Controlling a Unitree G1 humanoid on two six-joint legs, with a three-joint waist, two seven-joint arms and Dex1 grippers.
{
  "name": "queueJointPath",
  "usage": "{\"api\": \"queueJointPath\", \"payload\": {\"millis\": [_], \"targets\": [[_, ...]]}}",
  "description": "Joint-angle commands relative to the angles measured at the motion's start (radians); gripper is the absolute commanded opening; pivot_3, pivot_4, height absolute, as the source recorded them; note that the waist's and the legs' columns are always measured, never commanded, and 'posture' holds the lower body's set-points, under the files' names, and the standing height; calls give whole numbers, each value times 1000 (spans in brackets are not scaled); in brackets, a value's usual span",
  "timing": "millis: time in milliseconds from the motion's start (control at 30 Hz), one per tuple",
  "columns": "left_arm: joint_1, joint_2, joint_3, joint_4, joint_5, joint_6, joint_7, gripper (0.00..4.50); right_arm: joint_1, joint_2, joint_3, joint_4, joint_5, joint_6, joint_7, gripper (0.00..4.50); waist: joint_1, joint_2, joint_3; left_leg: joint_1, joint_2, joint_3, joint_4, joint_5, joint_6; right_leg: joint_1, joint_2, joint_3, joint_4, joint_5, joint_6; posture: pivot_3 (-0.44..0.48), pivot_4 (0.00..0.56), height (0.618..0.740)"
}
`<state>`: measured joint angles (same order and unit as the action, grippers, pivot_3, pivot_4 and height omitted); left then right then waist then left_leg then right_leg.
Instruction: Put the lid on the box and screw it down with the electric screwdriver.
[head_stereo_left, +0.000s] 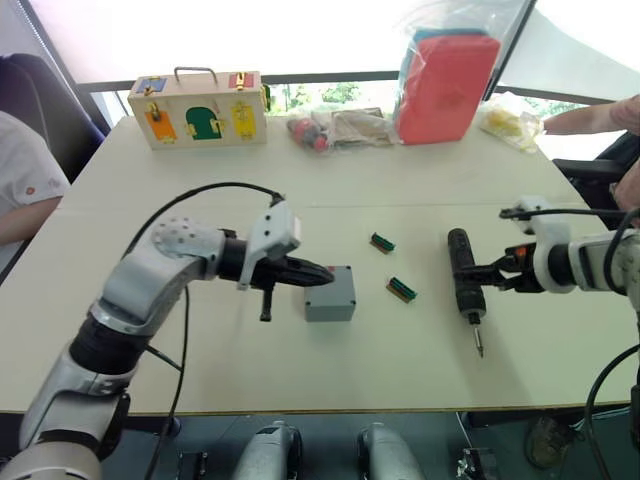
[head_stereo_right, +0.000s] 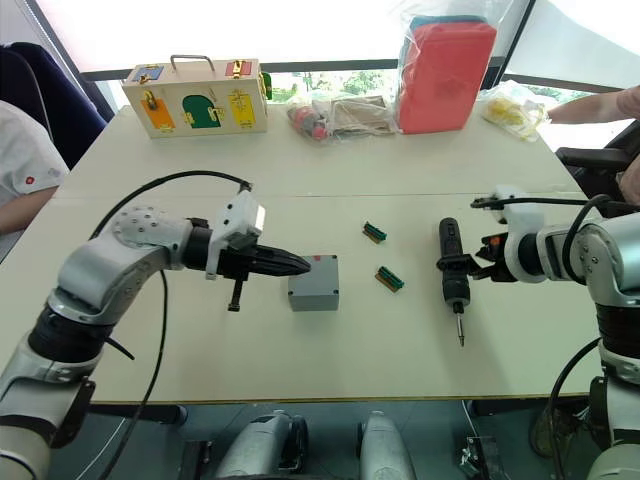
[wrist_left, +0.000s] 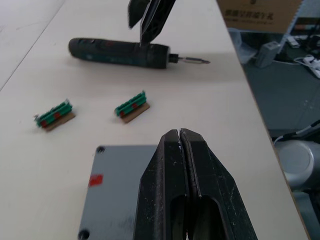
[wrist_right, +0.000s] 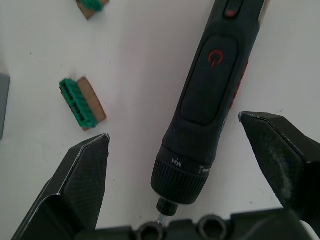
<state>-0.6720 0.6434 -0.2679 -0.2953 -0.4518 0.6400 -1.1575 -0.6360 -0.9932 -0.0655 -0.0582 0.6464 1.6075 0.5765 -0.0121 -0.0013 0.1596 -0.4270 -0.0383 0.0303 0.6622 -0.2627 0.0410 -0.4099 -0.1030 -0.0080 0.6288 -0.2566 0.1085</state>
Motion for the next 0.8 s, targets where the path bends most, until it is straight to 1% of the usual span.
{"api": "queueJointPath", "payload": {"millis": [33,167,300,367,500,567,667,733,800], "targets": [[-16,-11,-15,-7,22,-43,-8,0,-43,-44,58,57,49,7,-29,4474,0,0,0,0,0,0,0,0,0,0,0,0,0,0,0,0,150,740],[-12,-29,-21,1,35,-54,4,0,-103,-38,146,163,87,7,-62,4474,0,0,0,0,0,0,1,0,0,0,0,0,0,0,0,0,150,740],[13,-38,-18,-7,32,-53,21,0,-187,17,217,261,68,7,-85,4474,0,0,0,0,0,0,1,0,0,0,0,0,0,0,0,0,150,740],[30,-42,-13,-12,35,-54,37,0,-226,39,272,297,34,7,-81,4474,0,0,0,0,0,0,1,0,0,0,0,0,0,0,0,0,150,740],[66,-52,12,-26,36,-47,98,0,-242,3,450,275,-15,1,0,3707,4,0,0,-1,0,0,1,0,0,0,0,0,0,0,0,0,150,740],[78,-51,18,-31,34,-45,114,0,-246,-12,495,265,-29,-8,37,2961,5,0,0,-1,0,0,1,0,1,1,0,0,0,0,0,0,150,740],[96,-46,25,-36,33,-45,131,0,-258,-15,523,288,-67,-32,72,1948,3,0,0,-1,0,0,1,0,1,1,0,0,0,0,0,0,150,740],[102,-44,29,-37,33,-45,140,0,-280,-5,511,348,-106,-70,86,1857,2,0,0,0,0,0,1,0,1,1,0,0,0,0,0,0,150,740],[106,-37,36,-32,37,-47,143,0,-342,29,463,482,-172,-154,65,1852,0,-1,-1,0,0,0,1,0,1,1,0,0,0,0,0,0,150,740]]}}
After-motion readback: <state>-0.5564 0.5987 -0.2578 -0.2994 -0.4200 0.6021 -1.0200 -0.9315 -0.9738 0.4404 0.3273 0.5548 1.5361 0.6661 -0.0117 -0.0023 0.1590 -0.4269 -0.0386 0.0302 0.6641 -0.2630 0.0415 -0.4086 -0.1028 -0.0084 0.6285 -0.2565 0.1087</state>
